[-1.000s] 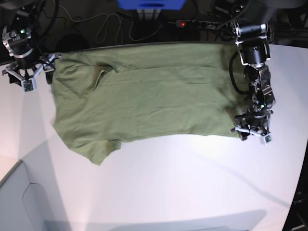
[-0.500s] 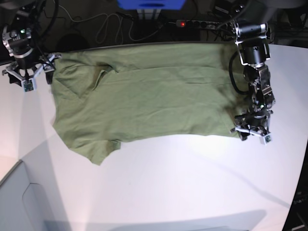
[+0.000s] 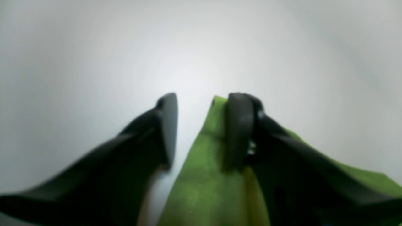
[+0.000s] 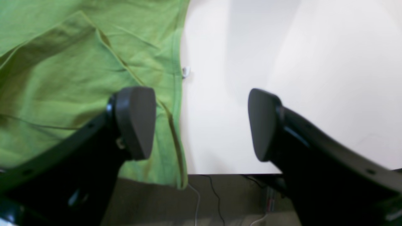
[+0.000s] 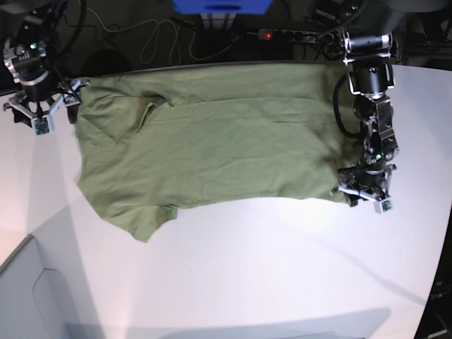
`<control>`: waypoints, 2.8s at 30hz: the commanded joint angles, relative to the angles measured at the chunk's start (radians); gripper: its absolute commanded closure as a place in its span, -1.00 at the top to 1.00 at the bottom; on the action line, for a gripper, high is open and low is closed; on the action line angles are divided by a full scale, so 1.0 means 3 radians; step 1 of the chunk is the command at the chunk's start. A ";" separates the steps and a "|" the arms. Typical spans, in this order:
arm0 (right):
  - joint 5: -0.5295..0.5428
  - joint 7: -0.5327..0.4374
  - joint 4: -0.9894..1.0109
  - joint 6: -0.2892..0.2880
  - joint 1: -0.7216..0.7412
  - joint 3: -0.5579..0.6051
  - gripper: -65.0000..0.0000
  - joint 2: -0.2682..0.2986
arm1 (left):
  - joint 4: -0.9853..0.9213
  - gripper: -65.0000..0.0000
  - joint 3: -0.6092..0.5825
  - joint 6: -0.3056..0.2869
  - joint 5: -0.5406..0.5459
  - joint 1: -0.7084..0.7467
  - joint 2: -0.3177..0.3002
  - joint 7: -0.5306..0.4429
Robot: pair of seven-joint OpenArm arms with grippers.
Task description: Fold the T-shirt properly
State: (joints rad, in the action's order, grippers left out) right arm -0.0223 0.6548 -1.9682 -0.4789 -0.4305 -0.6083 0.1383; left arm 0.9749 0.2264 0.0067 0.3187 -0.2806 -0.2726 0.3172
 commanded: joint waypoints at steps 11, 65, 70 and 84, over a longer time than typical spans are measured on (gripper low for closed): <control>0.0036 -0.0063 -0.0050 -0.0058 0.0000 -0.0016 0.37 0.0038 | 0.0016 -0.79 0.0025 -0.0301 0.0024 0.0048 -0.0025 0.0101; 0.0036 -0.1715 0.4799 -0.0038 0.3570 0.1994 0.36 0.0365 | 0.0492 -1.00 0.0025 -0.0296 -0.0006 0.0278 -0.0025 0.0132; 0.0036 -0.1704 0.4799 -0.0038 0.3575 0.1994 -0.13 0.0360 | 0.0492 -1.00 0.0025 -0.0296 -0.0006 0.0278 -0.0025 0.0137; 0.0036 -0.1699 0.4773 0.0167 0.3678 0.1989 -1.00 0.0365 | 0.0701 -1.00 0.0025 -0.0296 -0.0001 0.0304 -0.0025 0.0137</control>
State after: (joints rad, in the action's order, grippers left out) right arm -0.0238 0.1715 -0.5179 -0.4393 0.6399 -0.0078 0.2356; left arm 1.1645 0.2302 -0.0807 0.3107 -0.1699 -0.2661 0.3851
